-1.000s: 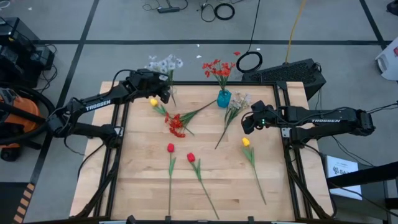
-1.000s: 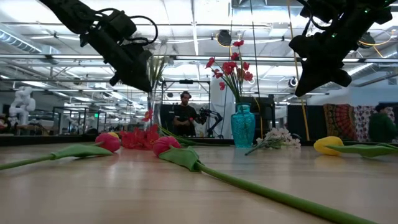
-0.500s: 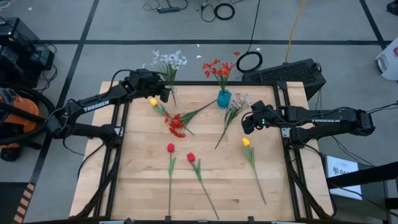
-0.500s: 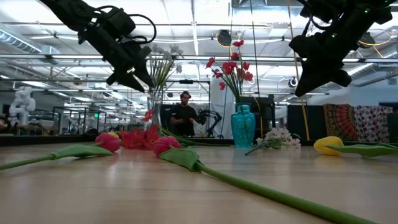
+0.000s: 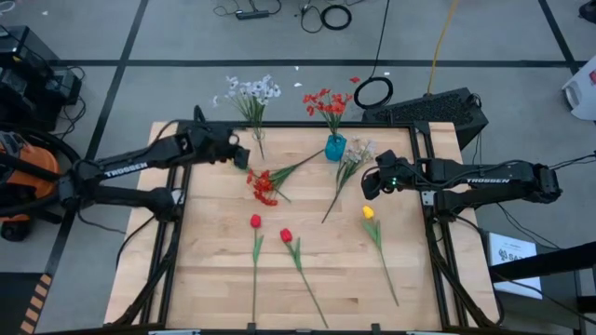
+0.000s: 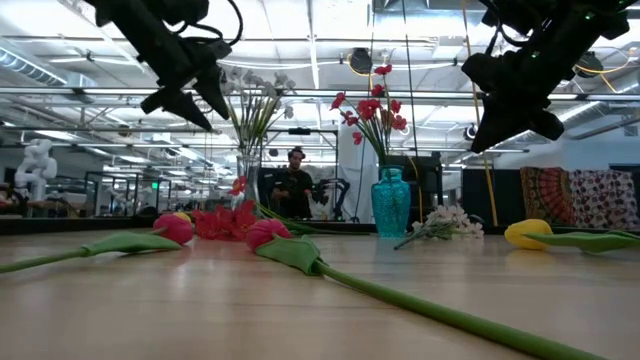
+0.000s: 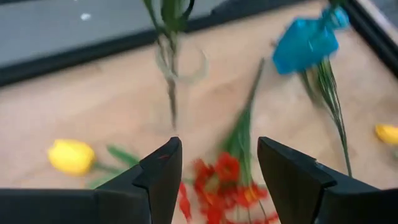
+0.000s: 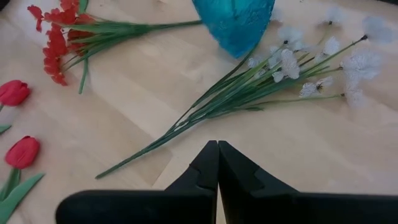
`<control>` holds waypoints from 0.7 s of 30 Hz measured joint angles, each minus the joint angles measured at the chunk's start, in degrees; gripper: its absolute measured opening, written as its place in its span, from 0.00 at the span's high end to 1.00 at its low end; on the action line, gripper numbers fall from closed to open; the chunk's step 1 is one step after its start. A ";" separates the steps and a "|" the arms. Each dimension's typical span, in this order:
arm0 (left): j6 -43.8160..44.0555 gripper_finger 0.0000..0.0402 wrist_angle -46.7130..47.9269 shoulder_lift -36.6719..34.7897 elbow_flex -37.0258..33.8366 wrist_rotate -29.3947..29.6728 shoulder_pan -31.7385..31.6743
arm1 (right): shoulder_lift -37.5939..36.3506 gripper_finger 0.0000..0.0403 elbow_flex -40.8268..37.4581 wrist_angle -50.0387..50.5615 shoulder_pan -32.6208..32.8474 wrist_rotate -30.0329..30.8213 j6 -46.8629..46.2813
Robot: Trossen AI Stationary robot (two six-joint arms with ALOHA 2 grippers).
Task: Sort flowers into vase by color
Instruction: Put the red flower into the blue vase
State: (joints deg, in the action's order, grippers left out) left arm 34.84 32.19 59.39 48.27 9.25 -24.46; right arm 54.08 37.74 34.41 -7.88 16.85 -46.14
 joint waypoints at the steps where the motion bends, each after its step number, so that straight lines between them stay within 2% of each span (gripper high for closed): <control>1: 1.95 0.47 0.99 0.13 0.00 1.51 2.16 | 0.00 1.00 0.00 0.00 0.01 -0.88 0.11; 9: 19.42 0.47 5.81 2.40 0.00 10.89 19.91 | 3.03 1.00 0.00 -2.92 4.42 -4.97 0.90; 16: 27.74 0.47 10.88 3.24 -1.86 11.16 29.44 | 10.93 1.00 0.16 -12.51 12.98 -6.80 -3.60; 21: 29.39 0.47 9.70 3.26 -6.47 9.99 33.97 | 18.97 1.00 6.63 -10.89 19.43 -6.40 -7.90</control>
State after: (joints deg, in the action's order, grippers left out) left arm 64.23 41.89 62.65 41.80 19.25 9.51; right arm 73.05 44.37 23.53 11.55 10.44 -54.04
